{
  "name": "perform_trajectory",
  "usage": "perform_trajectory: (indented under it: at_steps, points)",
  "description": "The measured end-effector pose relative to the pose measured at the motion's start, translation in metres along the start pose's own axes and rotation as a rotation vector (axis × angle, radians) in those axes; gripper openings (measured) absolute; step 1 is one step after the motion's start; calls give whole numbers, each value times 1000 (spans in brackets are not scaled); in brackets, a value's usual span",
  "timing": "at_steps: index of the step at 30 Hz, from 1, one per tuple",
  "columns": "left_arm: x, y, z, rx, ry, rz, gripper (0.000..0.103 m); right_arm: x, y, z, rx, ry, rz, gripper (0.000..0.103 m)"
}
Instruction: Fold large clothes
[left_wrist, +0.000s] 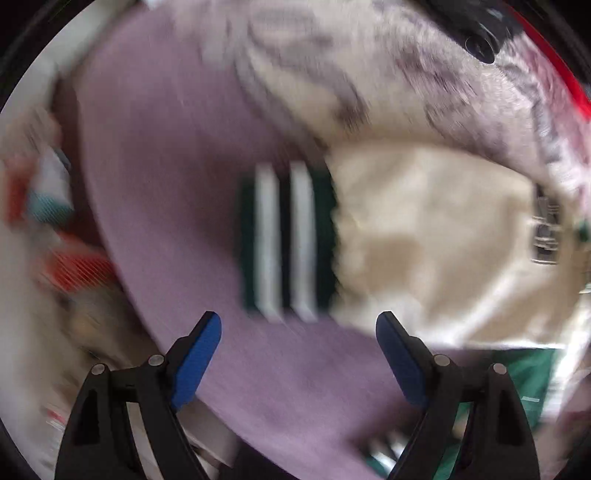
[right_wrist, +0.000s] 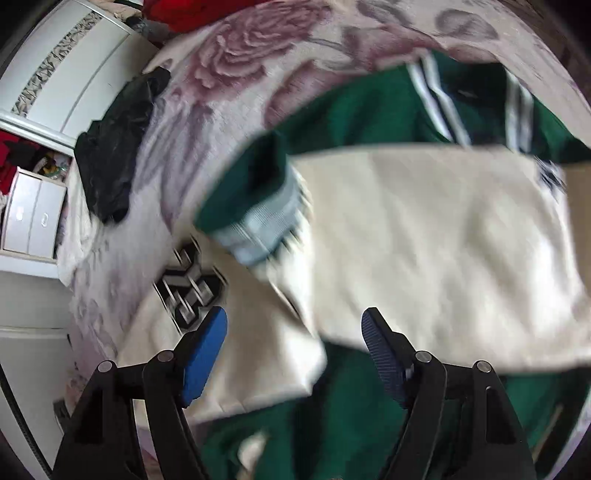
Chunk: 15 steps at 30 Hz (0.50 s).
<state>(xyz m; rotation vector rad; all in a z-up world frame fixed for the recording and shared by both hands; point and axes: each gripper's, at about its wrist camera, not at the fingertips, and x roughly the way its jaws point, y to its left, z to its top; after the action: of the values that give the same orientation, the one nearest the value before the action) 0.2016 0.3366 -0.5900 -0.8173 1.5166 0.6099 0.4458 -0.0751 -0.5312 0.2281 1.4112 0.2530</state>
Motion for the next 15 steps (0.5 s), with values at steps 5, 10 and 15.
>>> perform_trajectory:
  at_steps: [5,10,15]
  points:
    - [55,0,-13,-184,111,-333,84,14,-59,-88,33,176,-254,78]
    - [73,-2,-2,-338,29,-383,84,54,-85,-134,-20,242,-437,82]
    - [45,-5,13,-353,-162,-397,32,60,-82,-137,-92,199,-513,98]
